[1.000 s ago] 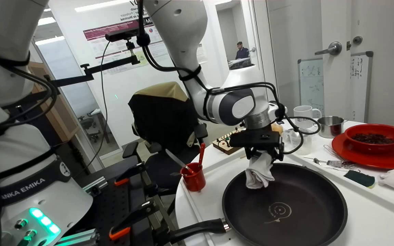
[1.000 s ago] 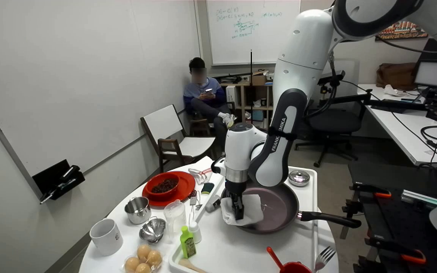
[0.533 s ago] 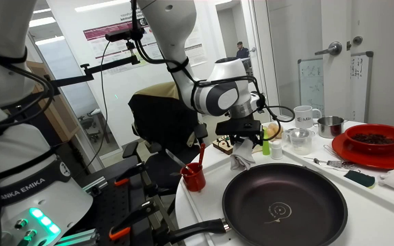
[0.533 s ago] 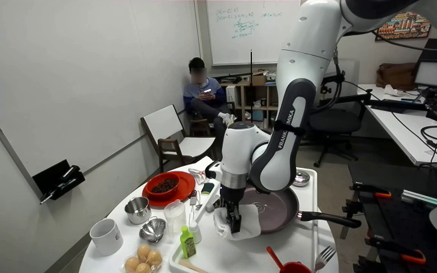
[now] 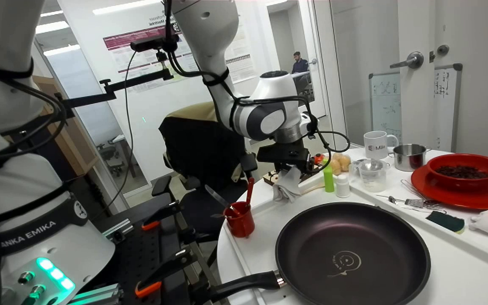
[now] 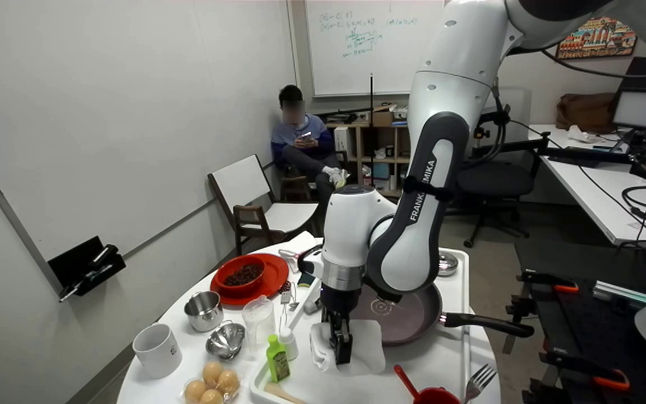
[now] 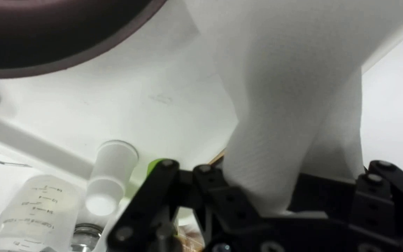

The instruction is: Wipe the black pan with the white cloth

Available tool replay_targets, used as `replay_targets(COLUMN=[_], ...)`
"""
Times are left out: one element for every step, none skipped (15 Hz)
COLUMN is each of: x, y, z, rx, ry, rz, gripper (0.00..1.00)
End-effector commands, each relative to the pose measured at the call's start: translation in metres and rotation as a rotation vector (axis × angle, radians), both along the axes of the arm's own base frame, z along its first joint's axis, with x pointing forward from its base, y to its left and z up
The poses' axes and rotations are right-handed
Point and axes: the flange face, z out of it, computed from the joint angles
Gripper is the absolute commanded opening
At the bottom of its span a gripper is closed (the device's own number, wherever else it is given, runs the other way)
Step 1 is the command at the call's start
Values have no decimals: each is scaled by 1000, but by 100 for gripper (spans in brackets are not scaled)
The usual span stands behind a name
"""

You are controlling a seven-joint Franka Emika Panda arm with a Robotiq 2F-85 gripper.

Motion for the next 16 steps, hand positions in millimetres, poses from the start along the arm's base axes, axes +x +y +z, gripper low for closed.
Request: replay_targets(x=[6, 6, 6, 7, 7, 8, 8, 10, 11, 12, 14, 15, 16, 17, 17, 18], y=[1, 1, 1, 1, 2, 3, 4, 5, 6, 7, 7, 8, 8, 8, 8, 8], z=[-19, -25, -30, -36, -40, -44, -47, -50, -52, -53, -54, -55, -56, -56, -56, -56], rx=[-22, -30, -38, -44, -47, -51, -53, -55, -54, -53, -53, -52, -52, -52, -51, -51], ry=[47, 64, 77, 89, 103, 112, 121, 126, 131, 134, 135, 138, 140, 141, 141, 141], rz=[-52, -56, -57, -56, -58, -58, -57, -57, -57, -58, -58, -59, -59, -59, -60, -59], gripper=[4, 6, 31, 31, 36, 44, 51, 60, 66, 72, 80, 87, 95, 99, 100, 100])
